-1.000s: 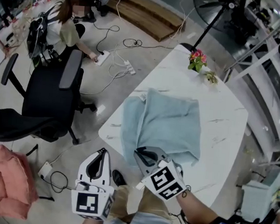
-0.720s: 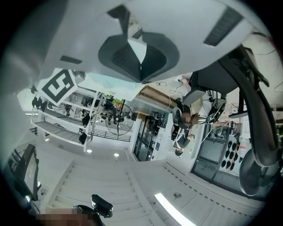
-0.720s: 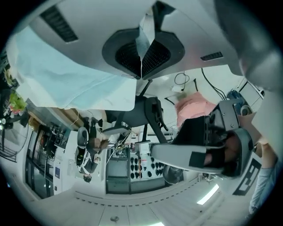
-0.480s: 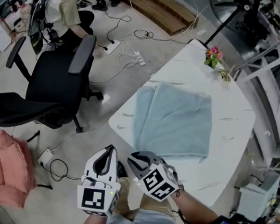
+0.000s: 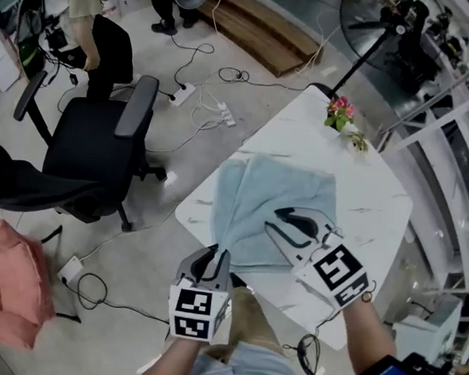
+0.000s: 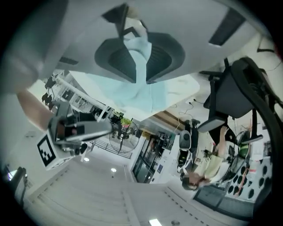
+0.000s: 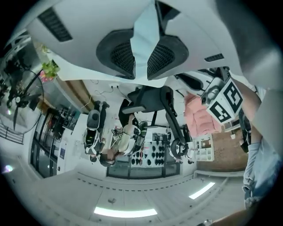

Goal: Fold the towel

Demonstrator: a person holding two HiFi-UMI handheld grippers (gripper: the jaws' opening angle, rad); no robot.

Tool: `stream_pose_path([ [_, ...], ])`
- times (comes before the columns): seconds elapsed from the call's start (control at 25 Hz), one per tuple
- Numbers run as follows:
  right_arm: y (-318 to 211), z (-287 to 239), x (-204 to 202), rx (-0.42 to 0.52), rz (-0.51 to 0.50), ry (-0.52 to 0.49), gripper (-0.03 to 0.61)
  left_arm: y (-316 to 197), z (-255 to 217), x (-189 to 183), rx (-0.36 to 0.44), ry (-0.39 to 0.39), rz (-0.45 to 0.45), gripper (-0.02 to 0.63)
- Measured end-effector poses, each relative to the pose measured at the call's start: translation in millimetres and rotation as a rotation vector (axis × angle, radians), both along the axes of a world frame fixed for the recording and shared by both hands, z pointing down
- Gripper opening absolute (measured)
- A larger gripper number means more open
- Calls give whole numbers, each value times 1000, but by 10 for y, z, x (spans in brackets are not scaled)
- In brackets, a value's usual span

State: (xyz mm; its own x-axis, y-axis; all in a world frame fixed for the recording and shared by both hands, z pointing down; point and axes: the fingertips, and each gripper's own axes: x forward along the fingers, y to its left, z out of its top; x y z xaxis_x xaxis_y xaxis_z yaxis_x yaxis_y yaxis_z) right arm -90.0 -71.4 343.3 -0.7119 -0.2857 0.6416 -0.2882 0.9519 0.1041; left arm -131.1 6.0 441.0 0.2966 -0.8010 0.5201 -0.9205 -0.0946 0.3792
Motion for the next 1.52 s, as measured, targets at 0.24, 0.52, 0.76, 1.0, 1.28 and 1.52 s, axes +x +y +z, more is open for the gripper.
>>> stream_pose_path([
  [0.24,-729,-31,176,66,-70,67,132,-36,501,87,-181,-8,-21,101],
  [0.52,-1368,697,-20,15,-242,122,193,-79,619,89,-244,-160,-44,33],
  [0.76,-1620,1169,-362,-132,-423,73,186,-82,491,84,-228,-213,-110,28],
  [1.0,-1791,1450,-423,-135,-558,83,66,-126,327,100,-220,-213,-181,24],
  [1.28,-1722,825,-386,32,-613,-67,31,-166,-72,276,-129,-191,-195,18],
  [1.52,-1519,221,-485,117,-598,-116,32,124,-103,352,-152,-164,-200,18],
])
